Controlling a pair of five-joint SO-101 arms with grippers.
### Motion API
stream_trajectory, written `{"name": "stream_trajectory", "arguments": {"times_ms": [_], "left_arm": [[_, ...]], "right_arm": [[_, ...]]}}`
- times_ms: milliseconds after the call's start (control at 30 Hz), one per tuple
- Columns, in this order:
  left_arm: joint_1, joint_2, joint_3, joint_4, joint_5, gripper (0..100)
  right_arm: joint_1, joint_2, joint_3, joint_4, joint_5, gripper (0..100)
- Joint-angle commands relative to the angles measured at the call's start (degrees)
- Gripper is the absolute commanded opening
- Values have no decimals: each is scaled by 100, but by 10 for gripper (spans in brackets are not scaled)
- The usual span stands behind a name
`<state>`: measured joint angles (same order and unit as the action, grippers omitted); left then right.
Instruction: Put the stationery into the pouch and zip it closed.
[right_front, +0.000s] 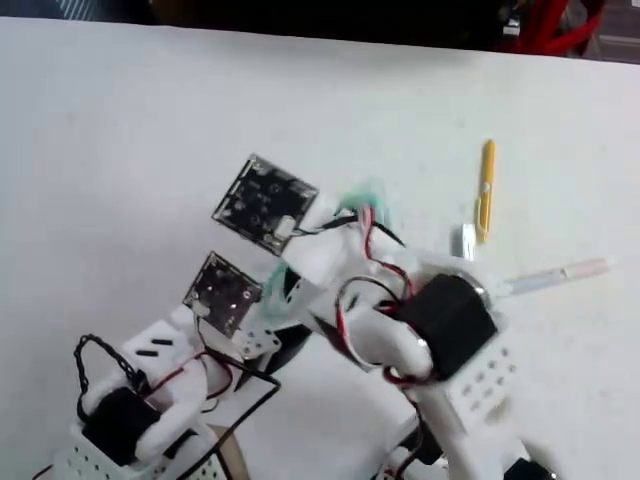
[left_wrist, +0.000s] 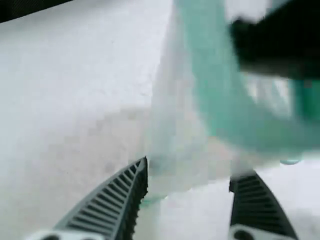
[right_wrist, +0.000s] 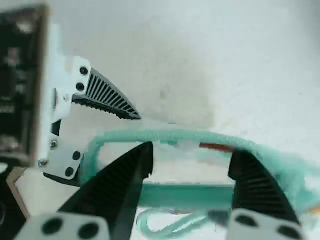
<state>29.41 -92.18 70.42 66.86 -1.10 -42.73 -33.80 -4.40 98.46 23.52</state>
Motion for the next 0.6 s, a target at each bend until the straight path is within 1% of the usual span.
{"name": "stream_trajectory", "arguments": {"times_ms": [0,67,167,233,300,400,467,567], "left_arm": [[-22,-4,246,-703,18,253],[-22,-4,554,-1398,18,210],[-22,-4,897,-2488,18,109],[-22,-4,993,-3033,18,61],[-13,-4,1011,-3262,18,63],[22,4,993,-3323,62,116],[31,4,985,-3332,62,142],[31,31,1037,-3490,62,142]], "right_arm": [[48,-92,-290,-4,-79,210],[48,-4,-211,4,-79,200],[57,75,-141,4,-79,198],[136,136,-114,4,-88,198],[338,259,-114,4,-185,198],[620,391,-149,-13,-457,198],[646,409,-167,-31,-466,198],[681,374,-440,-13,-492,198]]}}
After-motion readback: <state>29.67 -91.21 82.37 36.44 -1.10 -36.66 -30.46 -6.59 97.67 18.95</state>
